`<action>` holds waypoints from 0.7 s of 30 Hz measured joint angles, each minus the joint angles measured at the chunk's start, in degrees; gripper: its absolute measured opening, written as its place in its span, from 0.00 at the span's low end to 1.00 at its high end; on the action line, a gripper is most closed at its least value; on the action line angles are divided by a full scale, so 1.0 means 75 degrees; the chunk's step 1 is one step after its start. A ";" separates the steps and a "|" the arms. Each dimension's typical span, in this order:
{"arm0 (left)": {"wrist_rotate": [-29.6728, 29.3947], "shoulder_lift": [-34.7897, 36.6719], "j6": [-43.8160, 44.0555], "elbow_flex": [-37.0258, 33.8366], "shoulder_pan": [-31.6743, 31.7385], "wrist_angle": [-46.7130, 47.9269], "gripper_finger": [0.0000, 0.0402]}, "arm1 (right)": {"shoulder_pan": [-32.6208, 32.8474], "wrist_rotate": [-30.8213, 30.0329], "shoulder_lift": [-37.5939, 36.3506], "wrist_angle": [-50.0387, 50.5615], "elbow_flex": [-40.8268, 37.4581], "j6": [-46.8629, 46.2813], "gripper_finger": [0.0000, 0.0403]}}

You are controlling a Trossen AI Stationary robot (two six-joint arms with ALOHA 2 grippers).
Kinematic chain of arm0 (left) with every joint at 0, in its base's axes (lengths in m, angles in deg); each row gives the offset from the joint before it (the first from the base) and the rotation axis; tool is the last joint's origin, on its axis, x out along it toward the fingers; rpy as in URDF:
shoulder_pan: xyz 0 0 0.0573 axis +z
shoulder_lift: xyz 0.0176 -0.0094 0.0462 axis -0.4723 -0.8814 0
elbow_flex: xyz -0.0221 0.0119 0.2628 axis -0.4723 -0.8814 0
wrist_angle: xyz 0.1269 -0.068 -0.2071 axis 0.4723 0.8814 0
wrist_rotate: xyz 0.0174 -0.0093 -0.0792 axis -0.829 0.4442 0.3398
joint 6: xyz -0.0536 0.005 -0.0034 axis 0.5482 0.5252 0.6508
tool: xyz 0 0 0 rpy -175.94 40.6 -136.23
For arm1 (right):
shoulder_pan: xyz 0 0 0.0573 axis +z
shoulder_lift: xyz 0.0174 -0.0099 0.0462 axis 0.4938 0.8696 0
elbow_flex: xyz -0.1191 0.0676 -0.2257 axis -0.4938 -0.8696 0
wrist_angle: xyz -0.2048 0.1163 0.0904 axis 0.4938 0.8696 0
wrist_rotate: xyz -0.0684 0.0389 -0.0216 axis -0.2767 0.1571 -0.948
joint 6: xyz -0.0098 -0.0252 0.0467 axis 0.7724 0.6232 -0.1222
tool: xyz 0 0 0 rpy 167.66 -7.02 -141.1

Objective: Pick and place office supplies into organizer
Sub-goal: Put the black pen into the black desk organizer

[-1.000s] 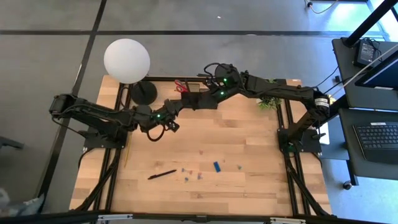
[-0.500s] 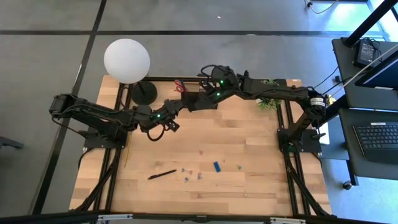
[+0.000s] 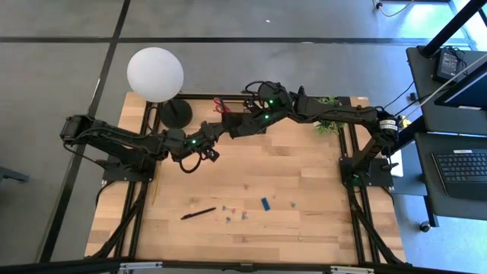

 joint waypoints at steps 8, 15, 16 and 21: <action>0.0092 0.0006 -0.0003 0.0000 0.0000 0.0003 0.07 | -0.0001 0.0031 0.0000 -0.0001 -0.0001 0.0023 0.13; 0.0082 0.0009 0.0000 0.0000 0.0003 -0.0002 0.08 | -0.0003 0.0022 0.0000 -0.0124 -0.0010 0.0215 0.14; 0.0075 0.0011 0.0000 0.0000 0.0006 -0.0008 0.08 | -0.0003 0.0022 0.0000 -0.0154 -0.0010 0.0306 0.16; 0.0092 0.0012 0.0006 0.0000 0.0003 -0.0021 0.08 | -0.0003 -0.0009 0.0000 -0.0396 -0.0010 0.0419 0.27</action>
